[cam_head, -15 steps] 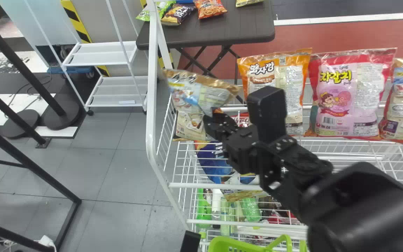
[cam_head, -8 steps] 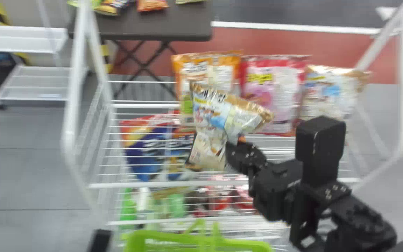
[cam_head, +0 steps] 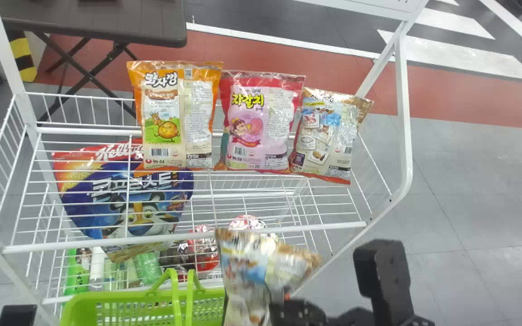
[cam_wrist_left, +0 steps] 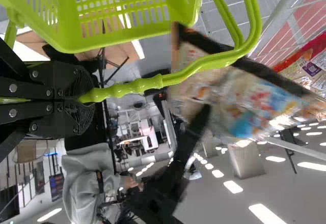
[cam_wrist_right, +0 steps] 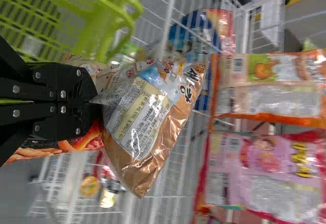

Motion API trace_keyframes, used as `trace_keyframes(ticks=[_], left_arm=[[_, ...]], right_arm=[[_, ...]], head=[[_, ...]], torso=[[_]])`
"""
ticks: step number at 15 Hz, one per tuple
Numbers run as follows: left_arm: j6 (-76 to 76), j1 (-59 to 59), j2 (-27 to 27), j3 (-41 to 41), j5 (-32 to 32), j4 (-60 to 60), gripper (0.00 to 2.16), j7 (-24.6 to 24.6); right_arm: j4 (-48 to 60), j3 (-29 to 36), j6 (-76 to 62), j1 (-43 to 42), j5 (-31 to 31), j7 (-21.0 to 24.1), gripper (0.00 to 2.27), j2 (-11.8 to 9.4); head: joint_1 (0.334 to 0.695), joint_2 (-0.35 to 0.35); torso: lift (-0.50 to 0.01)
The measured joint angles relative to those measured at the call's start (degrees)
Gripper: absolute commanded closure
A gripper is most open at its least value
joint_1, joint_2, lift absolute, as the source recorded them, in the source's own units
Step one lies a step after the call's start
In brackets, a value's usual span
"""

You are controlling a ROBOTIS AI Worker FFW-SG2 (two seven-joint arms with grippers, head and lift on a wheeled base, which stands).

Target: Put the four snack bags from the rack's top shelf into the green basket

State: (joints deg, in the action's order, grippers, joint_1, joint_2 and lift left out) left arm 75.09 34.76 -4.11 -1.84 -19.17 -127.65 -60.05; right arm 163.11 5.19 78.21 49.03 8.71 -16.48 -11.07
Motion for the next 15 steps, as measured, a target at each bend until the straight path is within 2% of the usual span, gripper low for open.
trace_keyframes(ticks=[3,6,7,8,10,15], left_arm=[[-0.4,0.1,0.4,0.0,0.1,-0.4,2.14,0.1],[-0.5,0.0,0.7,-0.8,0.6,-0.6,2.14,0.4],[-0.6,0.0,0.7,-1.2,0.8,-0.6,2.14,0.5],[-0.6,-0.1,0.8,-1.5,1.1,-0.6,2.14,0.5],[-0.7,-0.2,0.8,-1.8,1.2,-0.6,2.14,0.5],[-1.0,-0.8,0.9,-1.3,1.3,-0.3,2.14,0.7]], right_arm=[[-2.8,2.5,5.7,0.8,6.0,-2.5,2.19,0.9],[-9.3,-0.1,2.7,-0.5,7.8,-3.4,2.18,2.1],[-11.1,-1.0,2.4,-1.7,7.7,-3.4,2.05,2.5],[-13.1,-2.1,2.7,-3.3,7.6,-3.2,1.58,2.9],[-16.2,-4.2,5.4,-6.3,7.0,-2.8,0.00,3.2],[-16.0,-4.9,5.2,-8.1,4.3,-3.1,0.06,3.1]], head=[[0.695,-0.350],[0.695,-0.350],[0.695,-0.350],[0.695,-0.350],[0.695,-0.350],[0.695,-0.350]], torso=[[0.000],[0.000],[0.000],[0.000],[0.000],[0.000]])
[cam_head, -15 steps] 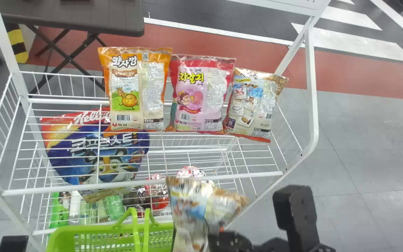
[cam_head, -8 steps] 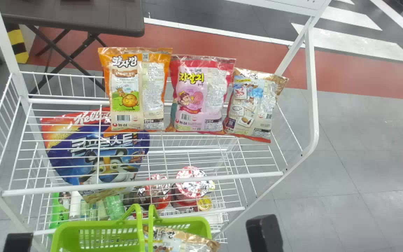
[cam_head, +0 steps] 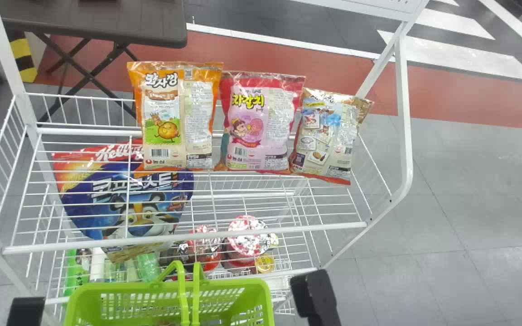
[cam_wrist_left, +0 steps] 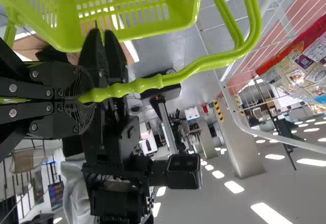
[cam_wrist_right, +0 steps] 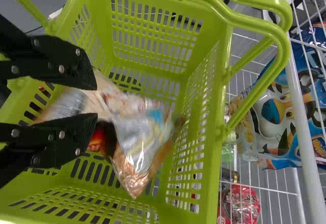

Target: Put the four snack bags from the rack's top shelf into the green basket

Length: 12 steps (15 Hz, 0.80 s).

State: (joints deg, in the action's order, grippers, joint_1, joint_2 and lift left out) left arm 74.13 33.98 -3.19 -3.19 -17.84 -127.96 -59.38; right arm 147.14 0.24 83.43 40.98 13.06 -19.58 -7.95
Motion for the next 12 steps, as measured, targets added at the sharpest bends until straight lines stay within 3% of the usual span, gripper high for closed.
trace_keyframes(ticks=[4,7,9,12], left_arm=[[0.0,-0.3,0.1,-0.1,0.0,0.3,2.14,0.3],[0.0,-0.7,0.1,-0.4,0.1,0.6,2.14,0.6],[0.0,-1.2,-0.1,-0.7,0.2,1.0,2.14,0.7],[0.0,-1.7,-0.3,-0.9,0.2,1.8,2.14,0.6]], right_arm=[[-1.9,1.3,-21.0,-1.0,-0.3,1.8,0.06,0.3],[-11.6,-3.3,-45.9,-7.7,-2.5,9.9,0.07,1.0],[-19.8,-9.4,-59.1,-14.7,-7.0,17.1,0.07,1.7],[-31.3,-17.1,-63.8,-26.2,-11.8,25.0,0.08,4.2]], head=[[0.695,-0.350],[0.695,-0.350],[0.695,-0.292],[0.695,-0.186]], torso=[[0.000],[0.000],[0.000],[0.000]])
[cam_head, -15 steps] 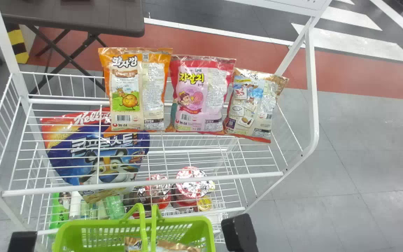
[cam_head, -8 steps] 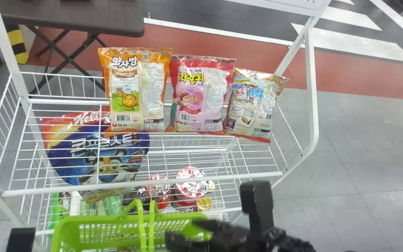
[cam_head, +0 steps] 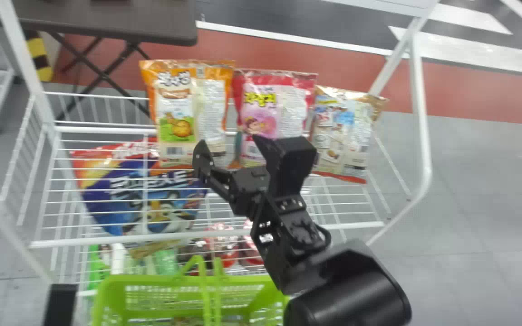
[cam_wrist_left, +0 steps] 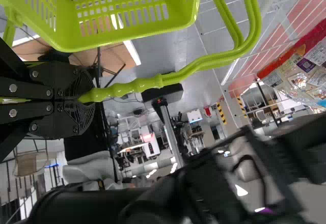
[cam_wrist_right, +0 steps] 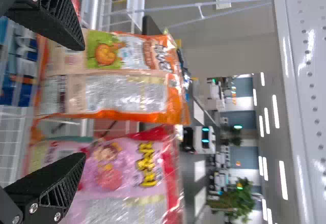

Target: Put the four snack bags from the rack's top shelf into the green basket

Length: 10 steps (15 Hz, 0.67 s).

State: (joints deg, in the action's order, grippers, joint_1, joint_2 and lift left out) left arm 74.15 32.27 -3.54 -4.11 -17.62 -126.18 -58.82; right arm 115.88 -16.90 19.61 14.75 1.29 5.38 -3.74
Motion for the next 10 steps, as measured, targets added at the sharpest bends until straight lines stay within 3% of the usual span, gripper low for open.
trace_keyframes(ticks=[2,5,6,7,8,10], left_arm=[[0.0,-0.3,-0.1,0.1,0.0,0.6,2.14,-0.4],[0.0,-0.4,-0.2,1.4,-0.4,1.4,2.14,-1.7],[0.0,-0.5,-0.2,2.0,-0.6,1.6,2.14,-2.1],[0.0,-0.5,-0.2,2.6,-0.8,1.8,2.14,-2.4],[0.0,-0.5,-0.1,3.1,-1.0,1.9,2.14,-2.7],[0.0,-0.6,-0.1,3.5,-1.1,2.0,2.14,-2.9]], right_arm=[[-8.3,-2.9,-1.8,-6.7,-3.3,3.1,0.08,3.0],[-20.0,-5.3,-3.3,-14.5,-8.6,6.8,0.14,3.6],[-22.2,-5.6,-3.3,-16.0,-9.3,7.4,0.78,3.6],[-24.0,-5.8,-3.0,-17.2,-9.7,7.5,1.74,3.7],[-24.9,-5.8,-2.2,-18.1,-9.9,7.4,2.11,3.7],[-25.0,-5.8,-1.0,-18.0,-10.1,5.8,2.16,3.7]], head=[[0.695,-0.135],[0.695,-0.106],[0.695,-0.098],[0.695,-0.094],[0.695,-0.091],[0.695,-0.087]], torso=[[0.000],[0.000],[0.000],[0.000],[0.000],[0.000]])
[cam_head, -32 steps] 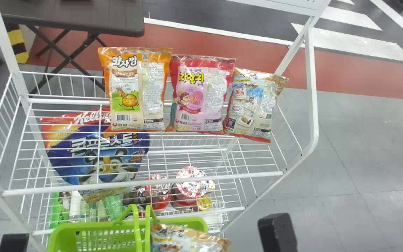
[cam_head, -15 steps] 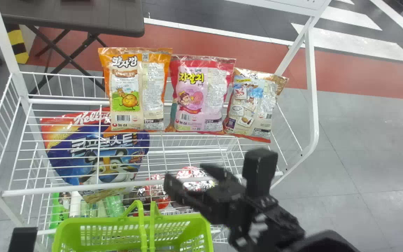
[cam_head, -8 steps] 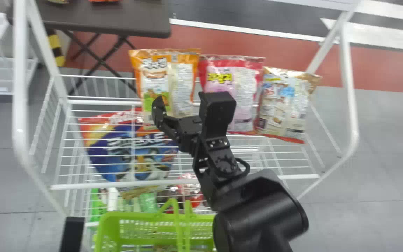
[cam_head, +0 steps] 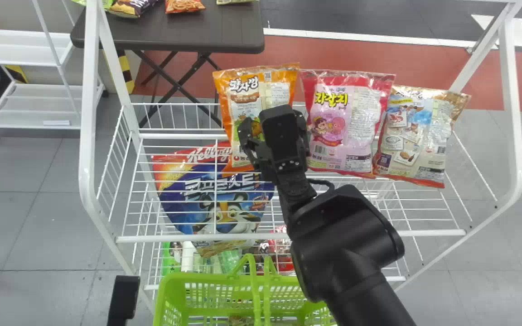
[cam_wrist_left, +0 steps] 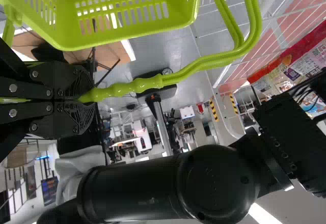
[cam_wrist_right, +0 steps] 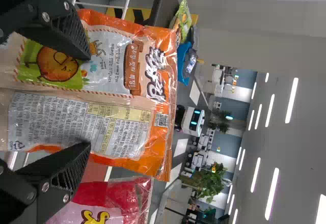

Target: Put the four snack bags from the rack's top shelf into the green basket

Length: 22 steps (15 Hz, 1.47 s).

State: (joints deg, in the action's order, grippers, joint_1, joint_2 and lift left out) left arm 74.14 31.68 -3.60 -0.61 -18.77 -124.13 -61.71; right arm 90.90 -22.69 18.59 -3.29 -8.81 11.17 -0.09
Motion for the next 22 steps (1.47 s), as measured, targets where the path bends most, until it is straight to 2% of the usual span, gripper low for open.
trace_keyframes(ticks=[6,11,12,15,16,19,20,22], left_arm=[[0.0,-0.1,0.3,-0.4,0.0,-0.3,2.14,0.3],[0.0,0.2,0.3,0.3,0.1,-0.8,2.14,1.1],[0.0,0.2,0.3,0.5,0.1,-0.9,2.14,1.1],[0.0,0.2,0.4,0.8,0.2,-1.1,2.14,1.9],[0.0,0.1,0.5,0.8,0.3,-1.2,2.14,2.2],[-0.3,-0.3,0.9,1.1,0.8,-1.2,2.14,2.8],[-0.4,-0.3,1.1,1.3,0.9,-1.1,2.14,2.8],[-0.5,-0.3,1.6,1.5,0.9,-1.1,2.14,3.1]], right_arm=[[5.0,0.3,0.0,3.9,0.7,-5.0,2.19,0.0],[20.2,0.2,4.8,12.4,3.9,-5.4,2.19,-0.4],[24.0,0.8,6.6,14.5,5.0,-5.4,2.19,-1.5],[37.4,5.9,11.7,23.1,10.4,-6.1,2.19,-7.4],[41.9,8.5,12.9,26.7,12.5,-6.5,2.19,-9.5],[53.6,18.5,16.2,38.6,20.6,-9.3,2.19,-14.1],[56.4,21.7,17.9,42.0,23.1,-10.6,2.19,-14.9],[60.7,28.4,24.5,48.3,28.8,-11.7,2.19,-15.6]], head=[[0.695,-0.061],[0.695,-0.048],[0.695,-0.057],[0.695,-0.135],[0.695,-0.197],[0.695,-0.295],[0.695,-0.343],[0.695,-0.350]], torso=[[0.000],[0.000],[0.000],[0.000],[0.000],[0.000],[0.000],[0.000]])
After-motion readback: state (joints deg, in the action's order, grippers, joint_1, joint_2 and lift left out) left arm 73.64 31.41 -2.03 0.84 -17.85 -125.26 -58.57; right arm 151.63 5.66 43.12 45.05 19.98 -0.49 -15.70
